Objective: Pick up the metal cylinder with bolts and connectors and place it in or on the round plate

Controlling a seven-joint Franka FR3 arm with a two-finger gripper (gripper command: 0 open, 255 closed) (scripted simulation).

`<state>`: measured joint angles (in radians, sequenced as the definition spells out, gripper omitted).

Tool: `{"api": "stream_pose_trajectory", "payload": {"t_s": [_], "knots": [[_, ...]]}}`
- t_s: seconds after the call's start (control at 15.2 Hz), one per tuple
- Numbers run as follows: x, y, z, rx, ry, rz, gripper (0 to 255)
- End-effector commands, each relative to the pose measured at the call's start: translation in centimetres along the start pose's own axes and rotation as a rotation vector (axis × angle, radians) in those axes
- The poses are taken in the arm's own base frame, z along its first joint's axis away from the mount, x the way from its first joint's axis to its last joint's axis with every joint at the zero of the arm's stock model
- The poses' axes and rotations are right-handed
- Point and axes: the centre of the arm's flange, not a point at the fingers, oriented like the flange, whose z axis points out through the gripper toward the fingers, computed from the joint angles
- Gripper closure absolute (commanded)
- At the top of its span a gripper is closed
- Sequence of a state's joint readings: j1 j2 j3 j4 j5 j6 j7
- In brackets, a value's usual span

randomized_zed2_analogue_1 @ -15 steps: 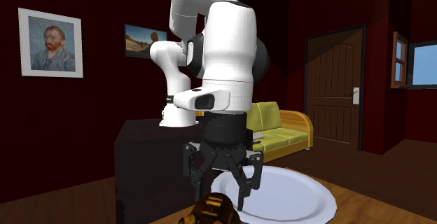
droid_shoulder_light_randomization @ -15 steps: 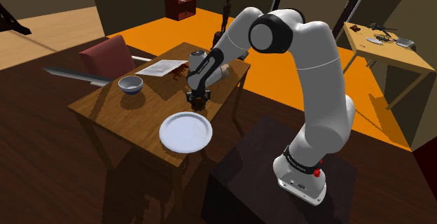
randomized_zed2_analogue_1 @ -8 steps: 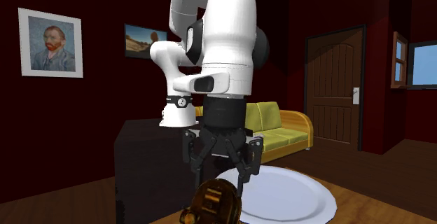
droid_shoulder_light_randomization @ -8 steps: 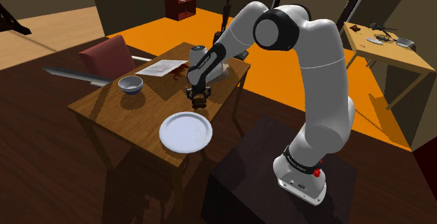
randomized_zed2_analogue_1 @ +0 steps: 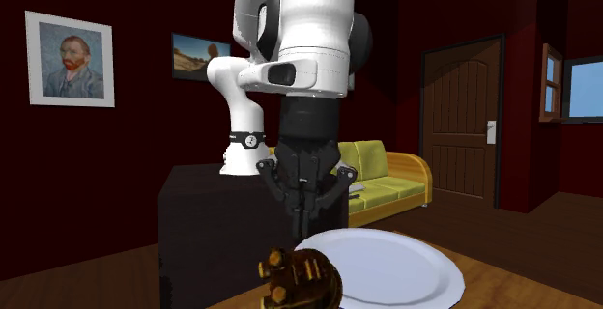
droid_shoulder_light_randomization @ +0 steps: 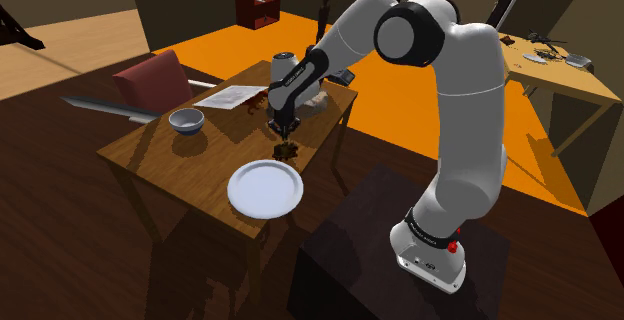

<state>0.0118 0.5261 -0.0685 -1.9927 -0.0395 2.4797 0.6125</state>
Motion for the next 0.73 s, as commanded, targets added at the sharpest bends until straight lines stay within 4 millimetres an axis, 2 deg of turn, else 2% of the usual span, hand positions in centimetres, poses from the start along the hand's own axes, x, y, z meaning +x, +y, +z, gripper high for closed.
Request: {"api": "stream_pose_trajectory", "payload": {"t_s": [0.0,0.07,0.13,0.2,0.4,0.66], "knots": [[0.0,0.1,-1.0,0.000,-0.001,0.000,255],[0.0,0.1,-1.5,0.000,-0.001,0.000,255],[0.0,0.1,-1.0,0.000,0.000,0.000,255],[0.0,0.1,-1.0,0.000,0.000,0.000,0],[1.9,5.6,1.9,0.186,-0.048,0.138,0],[3.0,12.1,7.5,0.434,-0.111,0.321,0]]}}
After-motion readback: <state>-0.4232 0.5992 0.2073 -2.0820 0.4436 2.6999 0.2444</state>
